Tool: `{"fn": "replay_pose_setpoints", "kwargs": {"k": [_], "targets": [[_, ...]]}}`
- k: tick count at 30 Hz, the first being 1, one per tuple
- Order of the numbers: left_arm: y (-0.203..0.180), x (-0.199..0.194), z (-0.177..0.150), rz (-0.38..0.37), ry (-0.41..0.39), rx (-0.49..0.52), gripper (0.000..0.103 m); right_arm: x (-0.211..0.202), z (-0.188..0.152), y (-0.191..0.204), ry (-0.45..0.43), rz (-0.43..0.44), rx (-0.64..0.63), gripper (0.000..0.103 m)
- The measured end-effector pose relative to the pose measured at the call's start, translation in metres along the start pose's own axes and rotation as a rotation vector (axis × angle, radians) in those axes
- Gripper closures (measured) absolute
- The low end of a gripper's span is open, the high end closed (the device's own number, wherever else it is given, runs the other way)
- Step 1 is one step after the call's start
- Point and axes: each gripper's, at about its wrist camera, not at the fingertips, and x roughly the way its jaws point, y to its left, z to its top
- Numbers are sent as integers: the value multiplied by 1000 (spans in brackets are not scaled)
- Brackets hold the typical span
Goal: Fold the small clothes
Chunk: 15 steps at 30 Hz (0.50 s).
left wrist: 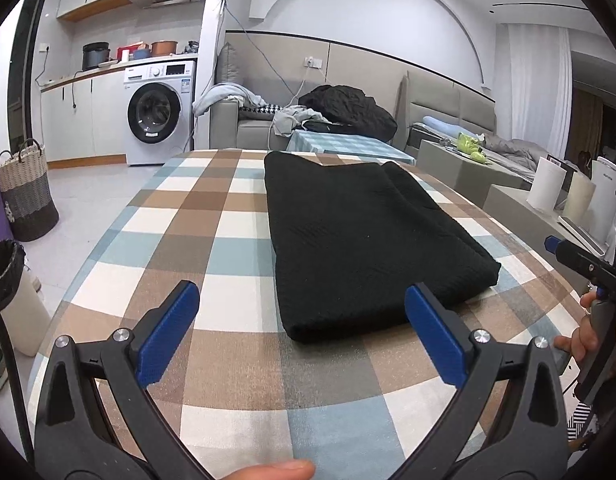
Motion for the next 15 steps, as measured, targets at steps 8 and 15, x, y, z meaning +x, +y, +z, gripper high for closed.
{"fn": "replay_pose_setpoints", "kwargs": {"k": [8, 15], "targets": [[4, 5, -2, -7, 15, -11, 1, 2, -4, 0, 13, 7, 2, 0], [5, 7, -3, -13, 22, -19, 1, 5, -6, 4, 22, 12, -21, 0]]}}
